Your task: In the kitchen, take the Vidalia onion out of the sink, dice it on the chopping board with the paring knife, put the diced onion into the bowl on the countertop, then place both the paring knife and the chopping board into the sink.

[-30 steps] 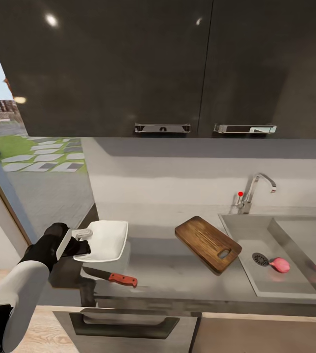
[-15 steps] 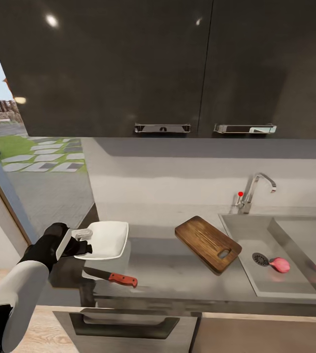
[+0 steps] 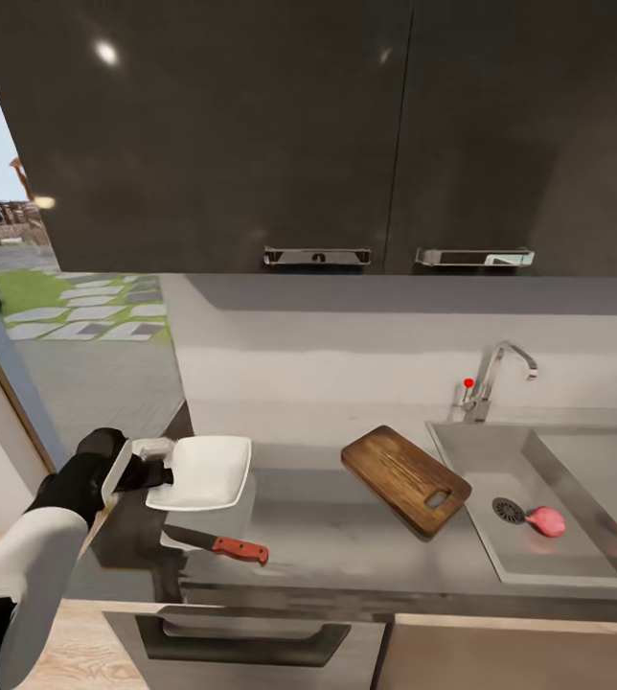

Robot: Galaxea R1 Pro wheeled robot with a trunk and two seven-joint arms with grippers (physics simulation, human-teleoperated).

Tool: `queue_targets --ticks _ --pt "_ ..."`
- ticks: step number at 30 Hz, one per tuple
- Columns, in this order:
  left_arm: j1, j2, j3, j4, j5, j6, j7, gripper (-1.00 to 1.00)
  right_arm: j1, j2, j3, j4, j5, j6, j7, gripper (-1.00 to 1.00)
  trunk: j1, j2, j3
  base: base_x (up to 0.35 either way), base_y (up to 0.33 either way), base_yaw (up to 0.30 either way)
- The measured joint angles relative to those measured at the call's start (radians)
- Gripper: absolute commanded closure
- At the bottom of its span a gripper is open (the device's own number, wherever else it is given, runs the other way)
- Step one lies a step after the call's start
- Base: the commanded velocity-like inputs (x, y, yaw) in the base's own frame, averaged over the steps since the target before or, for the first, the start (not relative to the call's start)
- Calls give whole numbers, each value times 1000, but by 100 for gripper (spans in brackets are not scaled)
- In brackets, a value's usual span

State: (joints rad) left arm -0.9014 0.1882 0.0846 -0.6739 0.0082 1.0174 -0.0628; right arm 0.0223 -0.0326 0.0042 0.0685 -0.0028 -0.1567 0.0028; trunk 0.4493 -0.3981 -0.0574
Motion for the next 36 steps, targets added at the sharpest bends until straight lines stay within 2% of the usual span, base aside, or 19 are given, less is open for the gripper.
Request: queue_targets --ticks 9,10,13,16,22,33,36 --pt "0 -4 -2 -32 0 0 0 -100 0 0 0 0 0 0 0 -100 0 0 14 0 0 0" --pt "0 -8 -2 -34 0 0 0 -100 0 0 0 0 0 0 0 -100 0 0 16 0 0 0" --pt "0 -41 -2 -61 1 0 0 -100 0 0 0 0 0 0 0 -100 0 0 21 0 0 0" --pt "0 -50 -2 -86 0 0 0 -100 0 0 0 0 0 -1 0 -100 0 0 25 0 0 0" --pt "0 -56 -2 -151 0 1 0 -100 0 0 0 0 0 -1 0 -100 0 0 35 0 0 0" --pt "0 -62 -4 -174 0 -5 -6 -100 0 0 0 0 0 -2 0 -100 0 -1 50 0 0 0" --pt "0 -64 -5 -177 0 -47 -9 -100 0 0 0 0 0 -2 0 -100 0 -1 54 0 0 0"
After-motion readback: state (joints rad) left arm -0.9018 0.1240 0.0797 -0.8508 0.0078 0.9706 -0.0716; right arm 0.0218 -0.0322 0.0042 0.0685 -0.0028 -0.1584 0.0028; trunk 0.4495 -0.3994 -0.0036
